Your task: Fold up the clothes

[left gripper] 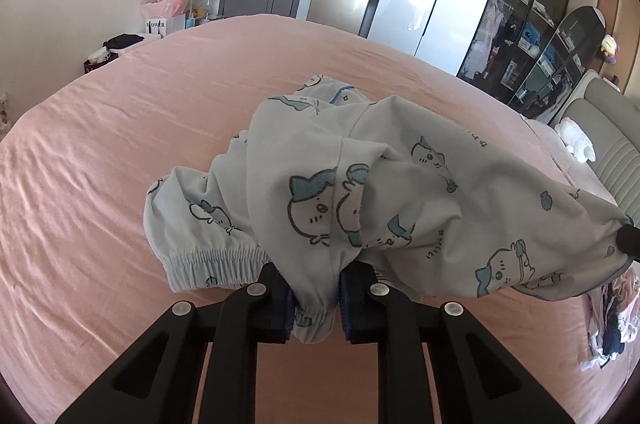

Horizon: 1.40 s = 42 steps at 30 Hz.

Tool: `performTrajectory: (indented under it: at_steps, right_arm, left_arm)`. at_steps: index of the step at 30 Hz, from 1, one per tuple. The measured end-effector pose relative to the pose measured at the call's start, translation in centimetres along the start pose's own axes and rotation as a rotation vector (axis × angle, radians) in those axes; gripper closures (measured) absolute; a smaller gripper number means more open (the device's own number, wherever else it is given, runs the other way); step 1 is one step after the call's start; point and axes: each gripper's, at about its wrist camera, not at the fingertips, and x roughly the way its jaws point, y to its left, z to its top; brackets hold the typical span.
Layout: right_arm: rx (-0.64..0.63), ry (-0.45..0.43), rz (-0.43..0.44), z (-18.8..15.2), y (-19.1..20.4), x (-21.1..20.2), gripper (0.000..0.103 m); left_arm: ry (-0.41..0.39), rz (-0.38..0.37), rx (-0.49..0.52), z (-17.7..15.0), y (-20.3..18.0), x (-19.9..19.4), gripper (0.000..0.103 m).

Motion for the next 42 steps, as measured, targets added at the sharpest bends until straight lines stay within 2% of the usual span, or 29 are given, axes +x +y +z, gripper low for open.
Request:
performTrajectory:
  at_steps: [17,25,33,42]
  right_arm:
    - [0.150,0.005,-0.042,-3.1,-5.6,-2.1,0.097]
    - [0.207,0.018,-0.052,-4.4,-7.0,-2.1,0.097]
    - [0.262,0.043,-0.088,-5.9,-9.1,-2.0,0.097]
    - [0.329,0.099,-0.097,-8.2,-10.8,-0.9,0.097]
  left_arm:
    - [0.002,-0.092,0.176,1.1,-5.0,-0.7,0.088]
    - [0.055,-0.106,0.242,-0.2,-7.1,-0.9,0.088]
    - [0.105,-0.128,0.251,-1.1,-8.2,-0.9,0.088]
    - [0.194,-0.119,0.288,-3.1,-9.3,-0.3,0.088]
